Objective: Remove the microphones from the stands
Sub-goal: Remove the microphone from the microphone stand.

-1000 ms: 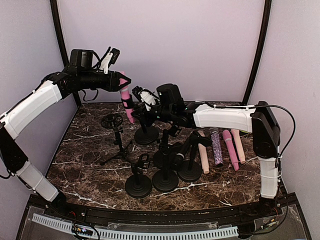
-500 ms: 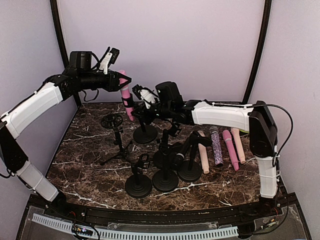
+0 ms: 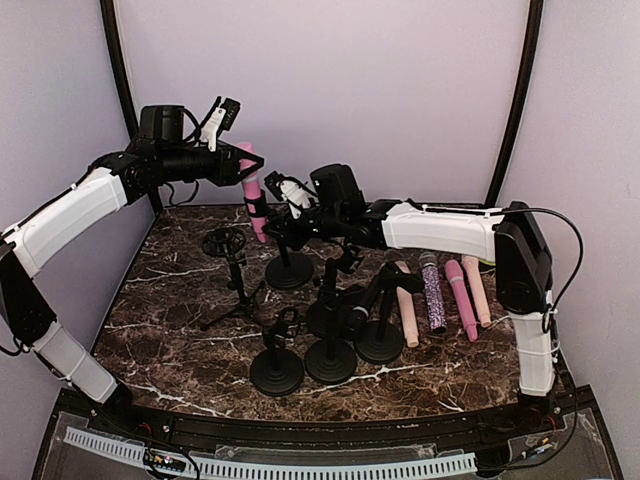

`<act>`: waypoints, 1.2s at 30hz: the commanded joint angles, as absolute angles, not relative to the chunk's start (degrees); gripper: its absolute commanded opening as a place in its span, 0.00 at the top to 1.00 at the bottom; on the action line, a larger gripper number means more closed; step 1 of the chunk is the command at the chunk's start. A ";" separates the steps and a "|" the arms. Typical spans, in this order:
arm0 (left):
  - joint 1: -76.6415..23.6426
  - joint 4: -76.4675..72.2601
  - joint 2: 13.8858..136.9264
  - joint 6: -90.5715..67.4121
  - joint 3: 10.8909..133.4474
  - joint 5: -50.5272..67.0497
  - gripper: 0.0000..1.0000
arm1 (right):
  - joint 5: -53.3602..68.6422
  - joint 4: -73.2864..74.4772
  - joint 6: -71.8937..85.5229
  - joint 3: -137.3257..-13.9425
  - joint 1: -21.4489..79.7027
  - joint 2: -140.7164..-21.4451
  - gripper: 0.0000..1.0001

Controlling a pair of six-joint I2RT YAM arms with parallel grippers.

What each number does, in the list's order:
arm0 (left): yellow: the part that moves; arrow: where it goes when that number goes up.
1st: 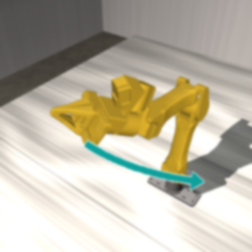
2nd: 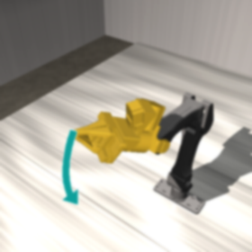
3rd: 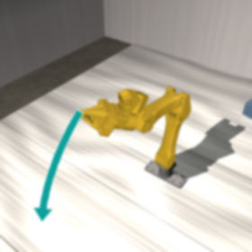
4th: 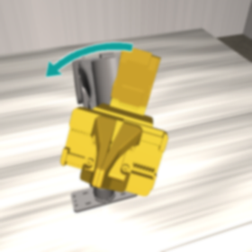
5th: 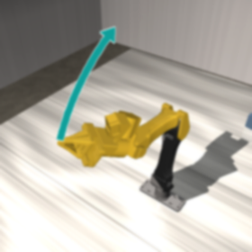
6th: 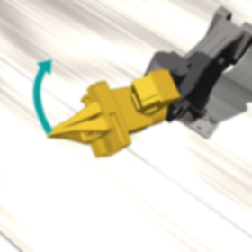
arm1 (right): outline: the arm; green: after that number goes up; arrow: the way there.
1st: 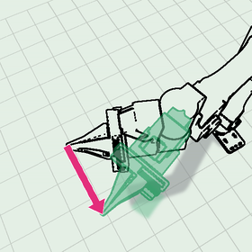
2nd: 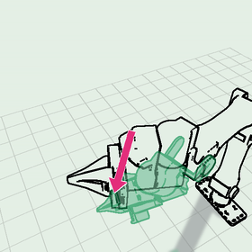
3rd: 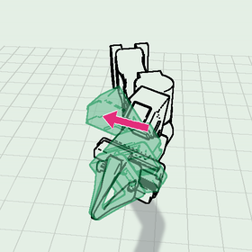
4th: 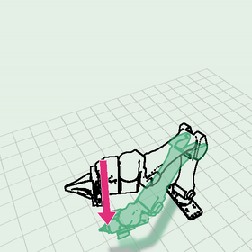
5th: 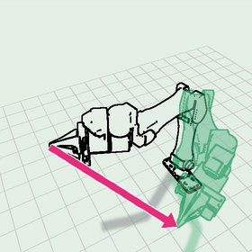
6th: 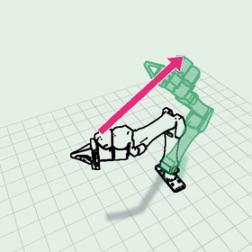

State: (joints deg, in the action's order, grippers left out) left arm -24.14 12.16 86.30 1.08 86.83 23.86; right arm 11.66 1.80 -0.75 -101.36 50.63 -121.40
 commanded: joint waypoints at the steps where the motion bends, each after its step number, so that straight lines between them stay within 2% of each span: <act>1: -23.21 -4.01 77.60 0.79 89.73 27.12 1.00 | 8.73 14.85 1.76 -99.23 48.43 -125.60 1.00; 15: -21.77 1.80 79.69 -4.09 94.78 22.41 1.00 | 8.07 11.54 -2.48 -94.31 48.82 -122.50 1.00; 36: -19.88 5.16 82.71 -5.62 98.26 23.72 1.00 | 5.38 15.67 -6.62 -95.70 49.66 -124.39 1.00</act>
State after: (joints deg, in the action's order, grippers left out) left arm -22.26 18.26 87.13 -3.88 91.15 24.05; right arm 10.17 0.36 -5.76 -98.67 50.65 -120.38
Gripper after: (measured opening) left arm 0.469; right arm 0.236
